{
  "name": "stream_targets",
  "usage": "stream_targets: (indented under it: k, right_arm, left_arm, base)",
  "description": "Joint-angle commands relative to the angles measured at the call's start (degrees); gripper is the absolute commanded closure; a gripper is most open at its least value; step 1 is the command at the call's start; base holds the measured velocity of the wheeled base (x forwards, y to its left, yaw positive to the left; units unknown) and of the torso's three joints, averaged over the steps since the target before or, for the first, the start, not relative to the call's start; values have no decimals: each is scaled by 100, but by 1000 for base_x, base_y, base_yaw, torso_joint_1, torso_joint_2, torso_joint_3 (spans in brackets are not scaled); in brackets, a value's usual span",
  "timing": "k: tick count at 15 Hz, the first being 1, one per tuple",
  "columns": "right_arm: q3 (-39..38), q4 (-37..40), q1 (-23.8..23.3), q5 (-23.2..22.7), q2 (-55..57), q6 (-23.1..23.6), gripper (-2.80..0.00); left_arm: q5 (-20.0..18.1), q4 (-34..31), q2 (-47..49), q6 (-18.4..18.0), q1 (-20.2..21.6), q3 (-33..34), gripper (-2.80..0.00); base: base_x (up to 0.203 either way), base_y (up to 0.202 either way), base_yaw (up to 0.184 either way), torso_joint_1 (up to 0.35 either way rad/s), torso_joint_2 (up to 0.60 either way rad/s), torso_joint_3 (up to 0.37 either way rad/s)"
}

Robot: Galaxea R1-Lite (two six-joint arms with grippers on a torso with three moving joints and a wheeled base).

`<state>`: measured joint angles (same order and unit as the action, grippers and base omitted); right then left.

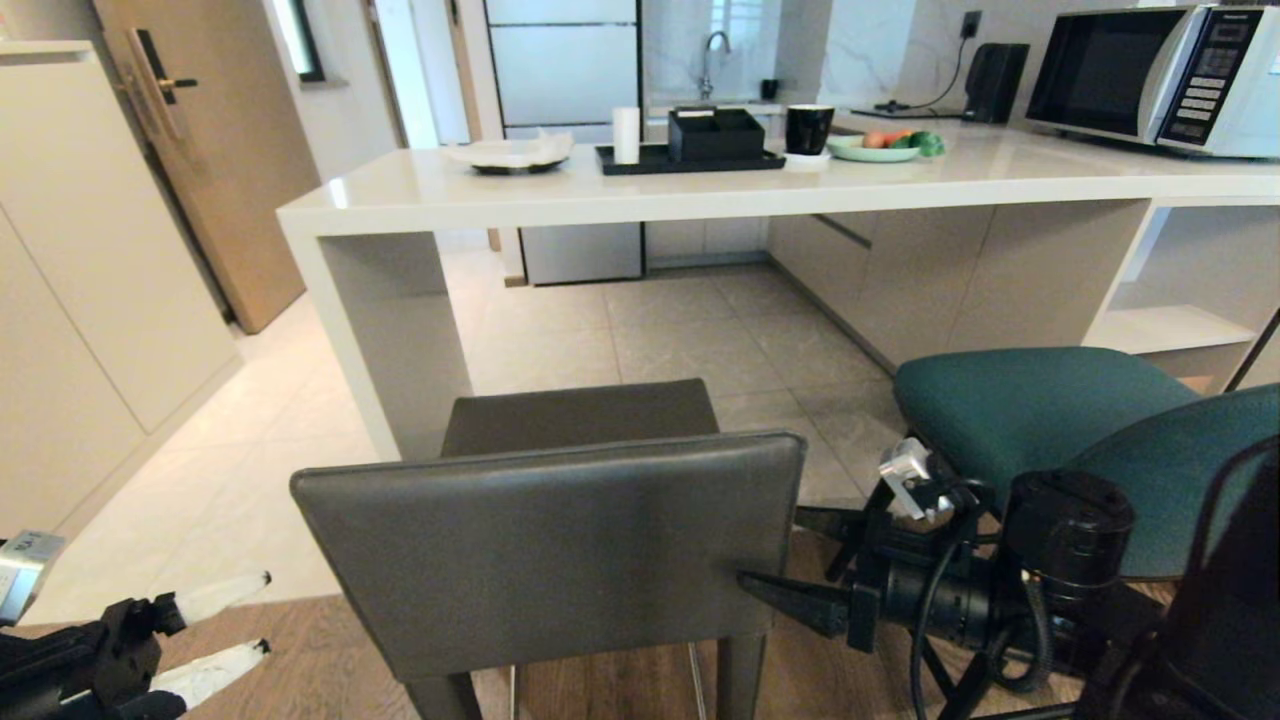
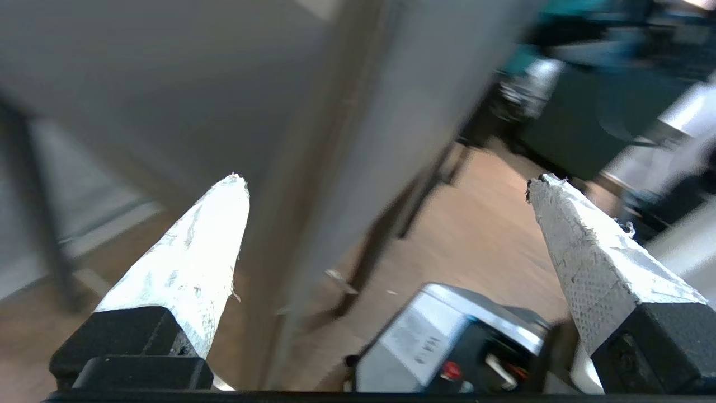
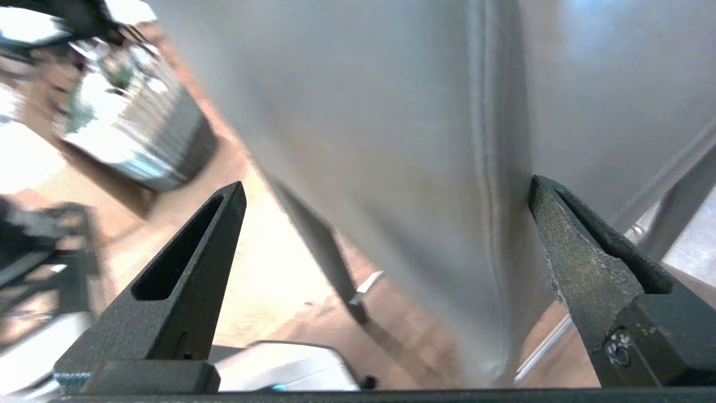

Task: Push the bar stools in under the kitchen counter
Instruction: Pull the gray chair out from under the dining table, then push the blue chair back under the dining table

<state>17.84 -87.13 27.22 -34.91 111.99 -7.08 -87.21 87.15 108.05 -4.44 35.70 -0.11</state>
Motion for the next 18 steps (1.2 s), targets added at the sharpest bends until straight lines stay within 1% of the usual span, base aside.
stream_targets:
  k: [1, 2, 3, 4, 5, 6, 7, 8, 9, 10, 11, 12, 13, 14, 15, 16, 17, 18]
  right_arm:
    - [-314, -53, -21, 71, -871, -105, -280]
    - [-459, -53, -29, 276, -1205, -159, -280]
    - [-547, -53, -34, 613, -1566, -143, -280]
    - [-544, -53, -37, 1067, -1882, -106, -280]
    - [-418, -26, -42, 1653, -2186, -71, -280]
    - [-156, 268, -45, 2307, -2503, -41, -280]
    - [272, 974, -52, 2948, -2838, -22, -280]
    - [680, 1774, -67, 3435, -3119, -13, -280]
    - [1086, 2749, -102, 3882, -3399, 2, -280]
    - [1556, 3707, -153, 4281, -3696, 12, -280]
    - [1933, 4387, -274, 4584, -3879, 15, -280]
    - [2192, 4755, -569, 4814, -4021, 22, -280]
    - [2325, 4952, -869, 4918, -4101, 36, -280]
    - [2413, 5199, -1145, 4969, -4240, 58, -280]
    - [2469, 5555, -1362, 5008, -4499, 71, -280]
    - [2495, 5886, -1554, 5107, -4756, 79, -280]
    - [2495, 6115, -1669, 5251, -5015, 96, -280]
    - [2479, 6288, -1812, 5372, -5265, 128, -280]
  left_arm:
    - [-45, 51, -236, 2, 443, 10, -280]
    - [-45, 51, -389, 17, 707, 11, -280]
    - [-45, 51, -637, 67, 906, 8, -280]
    - [-45, 51, -878, 232, 997, -20, -280]
    - [-45, 51, -1149, 565, 1005, -126, -280]
    - [136, 51, -1415, 1140, 894, -403, -280]
    - [830, 51, -1656, 1908, 581, -779, -280]
    - [1743, 51, -1852, 2597, 189, -1197, -280]
    - [2579, -31, -2008, 3069, -259, -1793, -280]
    - [3233, -522, -2181, 3237, -560, -2416, -280]
    - [3709, -1378, -2319, 3202, -771, -2840, -280]
    - [4377, -2663, -2425, 3018, -1036, -3361, -280]
    - [5362, -3525, -2464, 2748, -1339, -3845, -280]
    - [6323, -3916, -2425, 2443, -1678, -4101, -280]
    - [7234, -4052, -2361, 2015, -2024, -4224, -280]
    - [7982, -4132, -2311, 1371, -2335, -4245, -280]
    - [8445, -4145, -2319, 878, -2672, -4132, -280]
    - [8623, -4011, -2463, 666, -3047, -3886, -280]
  base:
    - [0, 0, 0, 0, 0, 0]
    - [0, 0, 0, 0, 0, 0]
    - [0, 0, 0, 0, 0, 0]
    - [0, 0, 0, 0, 0, 0]
    - [0, 0, 0, 0, 0, 0]
    - [0, 0, 0, 0, 0, 0]
    - [0, 0, 0, 0, 0, 0]
    - [0, 0, 0, 0, 0, 0]
    - [0, 0, 0, 0, 0, 0]
    - [0, 0, 0, 0, 0, 0]
    - [0, 0, 0, 0, 0, 0]
    - [0, 0, 0, 0, 0, 0]
    - [0, 0, 0, 0, 0, 0]
    - [0, 0, 0, 0, 0, 0]
    - [0, 0, 0, 0, 0, 0]
    - [0, 0, 0, 0, 0, 0]
    - [0, 0, 0, 0, 0, 0]
    - [0, 0, 0, 0, 0, 0]
